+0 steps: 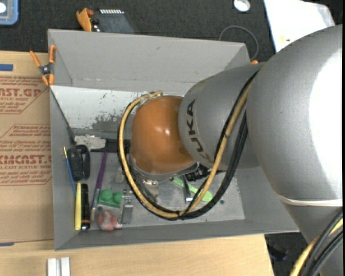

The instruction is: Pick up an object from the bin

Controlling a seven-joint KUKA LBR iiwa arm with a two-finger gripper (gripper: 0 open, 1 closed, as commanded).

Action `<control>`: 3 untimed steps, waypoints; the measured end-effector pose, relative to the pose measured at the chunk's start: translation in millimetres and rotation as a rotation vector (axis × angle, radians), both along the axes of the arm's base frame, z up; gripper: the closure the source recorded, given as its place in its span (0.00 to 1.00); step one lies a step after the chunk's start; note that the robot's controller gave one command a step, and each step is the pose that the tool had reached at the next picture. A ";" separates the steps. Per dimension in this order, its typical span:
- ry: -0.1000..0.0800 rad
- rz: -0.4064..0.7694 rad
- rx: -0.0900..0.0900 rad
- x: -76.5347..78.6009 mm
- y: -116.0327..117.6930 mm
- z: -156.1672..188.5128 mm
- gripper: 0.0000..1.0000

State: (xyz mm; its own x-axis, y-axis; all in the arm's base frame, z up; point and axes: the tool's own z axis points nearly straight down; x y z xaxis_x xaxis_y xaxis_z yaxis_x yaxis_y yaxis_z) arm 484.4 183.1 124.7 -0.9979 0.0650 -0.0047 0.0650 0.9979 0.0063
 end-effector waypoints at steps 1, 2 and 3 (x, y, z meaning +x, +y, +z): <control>-0.001 0.049 -0.001 -1.1 13.0 0.6 0.00; 0.007 -0.081 -0.001 1.1 19.8 -57.1 0.00; 0.000 -0.113 0.001 -4.6 18.7 -53.5 1.00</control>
Offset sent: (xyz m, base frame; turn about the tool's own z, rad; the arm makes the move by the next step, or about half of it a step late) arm 0.0034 0.0195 -0.0547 0.0818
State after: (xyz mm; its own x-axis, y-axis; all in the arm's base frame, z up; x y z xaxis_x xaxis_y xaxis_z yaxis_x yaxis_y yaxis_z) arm 479.8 201.8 71.2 -0.9842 0.1768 -0.0050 0.1768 0.9842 0.0078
